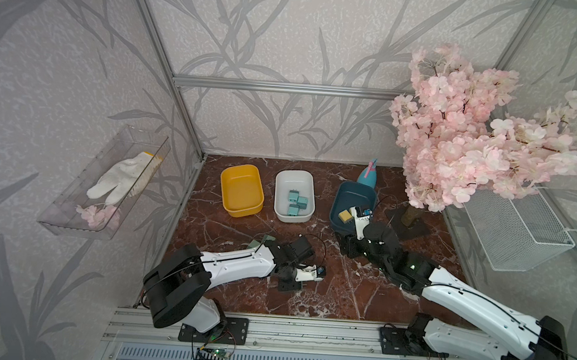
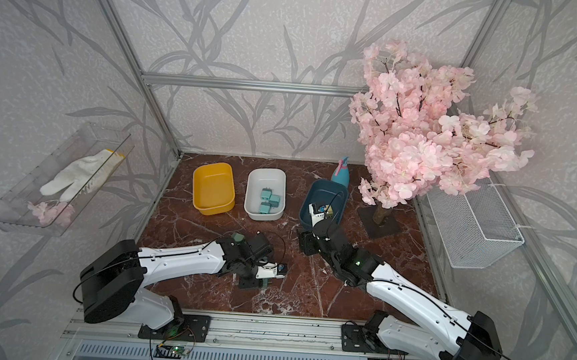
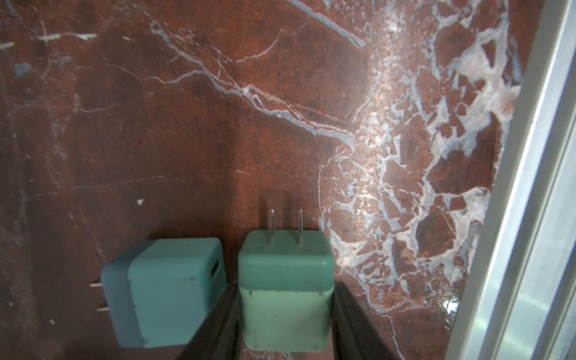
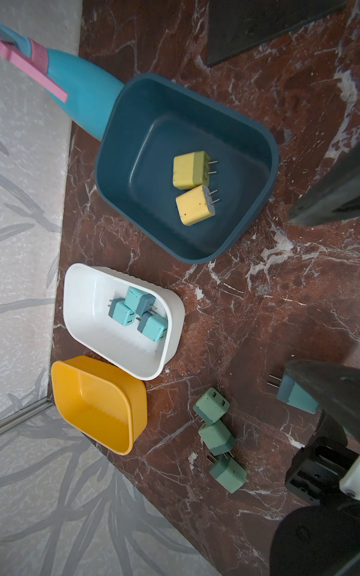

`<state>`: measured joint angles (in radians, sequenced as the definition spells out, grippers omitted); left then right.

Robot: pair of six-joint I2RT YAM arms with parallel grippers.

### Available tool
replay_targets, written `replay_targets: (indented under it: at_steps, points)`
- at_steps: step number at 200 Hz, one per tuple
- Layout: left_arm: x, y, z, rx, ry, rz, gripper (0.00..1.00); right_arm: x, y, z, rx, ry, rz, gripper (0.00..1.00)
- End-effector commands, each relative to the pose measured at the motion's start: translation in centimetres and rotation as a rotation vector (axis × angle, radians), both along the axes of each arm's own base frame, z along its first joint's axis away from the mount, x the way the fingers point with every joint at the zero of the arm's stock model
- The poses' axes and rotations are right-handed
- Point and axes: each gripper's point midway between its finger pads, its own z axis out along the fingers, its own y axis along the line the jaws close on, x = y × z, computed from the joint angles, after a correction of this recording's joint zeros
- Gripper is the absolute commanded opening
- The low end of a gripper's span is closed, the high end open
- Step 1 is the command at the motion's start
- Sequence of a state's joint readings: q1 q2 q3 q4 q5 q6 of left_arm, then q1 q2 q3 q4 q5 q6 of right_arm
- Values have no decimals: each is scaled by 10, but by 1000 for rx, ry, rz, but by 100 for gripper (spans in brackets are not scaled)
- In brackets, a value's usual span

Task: Place the plugs by color into the storage box
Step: Pick up the plug from the center of the board, then place the plug in the storage box.

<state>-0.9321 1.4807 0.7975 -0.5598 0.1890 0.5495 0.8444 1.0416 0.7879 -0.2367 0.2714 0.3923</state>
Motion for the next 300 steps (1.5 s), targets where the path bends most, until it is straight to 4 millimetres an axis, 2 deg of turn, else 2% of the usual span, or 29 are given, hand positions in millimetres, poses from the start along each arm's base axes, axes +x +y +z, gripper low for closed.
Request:
replay_targets:
  at_steps: [1, 36, 63, 102, 129, 157, 200, 233, 277, 300]
  points:
    - [-6, -4, 15, -35, 12, -25, 34, 0, -5, 1, 0, -8, -14, 73]
    - [-6, -4, 41, -103, -40, -26, 34, -2, -11, 8, 3, -23, -26, 73]
    - [-7, 4, 61, -106, -72, -21, 33, -3, -15, 10, 12, -30, -41, 73]
    - [19, 18, 96, -144, -260, 71, 35, 0, -10, 15, 9, -33, -32, 73]
    - [34, 21, 120, -233, -288, 143, 34, 2, -1, 19, 18, -18, -9, 73]
    - [60, 35, 143, -299, -300, 274, 31, 6, 10, 18, 51, -17, 9, 73]
    - [105, 61, 157, -281, -326, 444, 30, 15, 35, 22, 75, -2, 58, 73]
    - [146, 73, 172, -310, -307, 592, 29, 18, 43, 25, 84, -1, 77, 73]
    - [191, 86, 171, -325, -240, 730, 27, 20, 44, 20, 71, 4, 77, 73]
    - [218, 98, 171, -314, -216, 816, 26, 20, 51, 21, 105, 6, 92, 73]
